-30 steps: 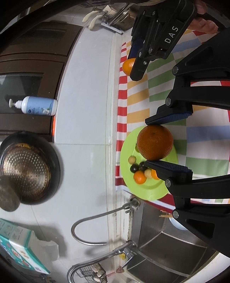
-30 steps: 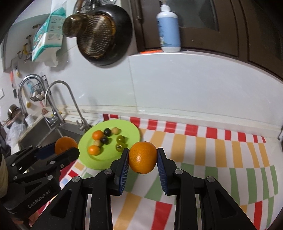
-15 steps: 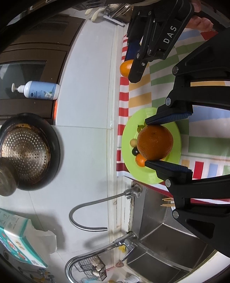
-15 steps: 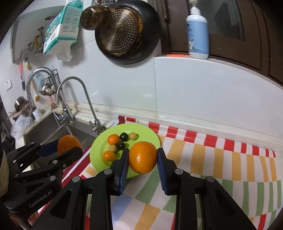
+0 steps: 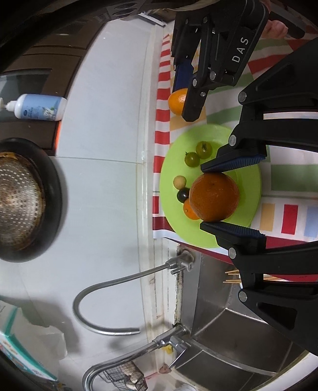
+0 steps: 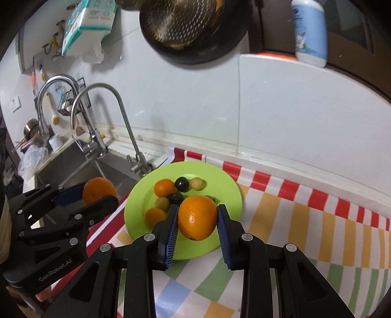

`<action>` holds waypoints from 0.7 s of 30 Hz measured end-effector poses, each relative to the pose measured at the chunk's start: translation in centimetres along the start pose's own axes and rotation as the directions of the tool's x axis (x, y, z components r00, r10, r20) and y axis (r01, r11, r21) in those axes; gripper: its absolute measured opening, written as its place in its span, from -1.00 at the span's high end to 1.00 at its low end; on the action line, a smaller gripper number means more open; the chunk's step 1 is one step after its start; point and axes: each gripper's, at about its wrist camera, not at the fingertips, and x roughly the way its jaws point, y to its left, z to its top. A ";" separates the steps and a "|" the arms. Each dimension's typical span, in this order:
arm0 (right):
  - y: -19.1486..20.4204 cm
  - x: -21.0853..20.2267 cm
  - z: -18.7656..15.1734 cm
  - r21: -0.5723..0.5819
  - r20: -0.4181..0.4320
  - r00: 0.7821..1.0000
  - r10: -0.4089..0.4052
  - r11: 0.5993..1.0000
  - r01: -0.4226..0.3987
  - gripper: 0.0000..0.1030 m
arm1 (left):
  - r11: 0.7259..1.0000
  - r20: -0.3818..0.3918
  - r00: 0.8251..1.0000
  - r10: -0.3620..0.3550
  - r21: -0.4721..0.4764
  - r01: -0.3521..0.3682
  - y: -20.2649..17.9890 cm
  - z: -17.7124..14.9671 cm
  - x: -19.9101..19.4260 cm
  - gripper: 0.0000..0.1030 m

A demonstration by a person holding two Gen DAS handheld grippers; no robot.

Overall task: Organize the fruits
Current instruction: 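Carry both oranges over the green plate and open both tools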

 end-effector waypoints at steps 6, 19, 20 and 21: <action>0.7 2.5 0.0 -0.014 -0.039 0.999 0.026 1.000 -0.026 0.38 | 0.999 -0.029 1.000 -0.002 0.045 0.004 1.1 -0.4 2.2 0.24; 1.2 7.8 0.3 -0.016 -0.118 0.990 0.077 0.997 -0.079 0.36 | 0.995 -0.105 0.994 -0.041 0.088 0.050 2.4 -0.4 7.0 0.24; 1.0 8.0 0.4 -0.012 -0.117 0.990 0.074 0.997 -0.076 0.23 | 0.994 -0.116 0.992 -0.048 0.087 0.059 2.5 -0.3 7.4 0.23; 0.9 8.1 0.5 -0.005 -0.108 0.992 0.069 0.998 -0.070 0.06 | 0.994 -0.123 0.991 -0.053 0.089 0.064 2.5 -0.3 7.7 0.23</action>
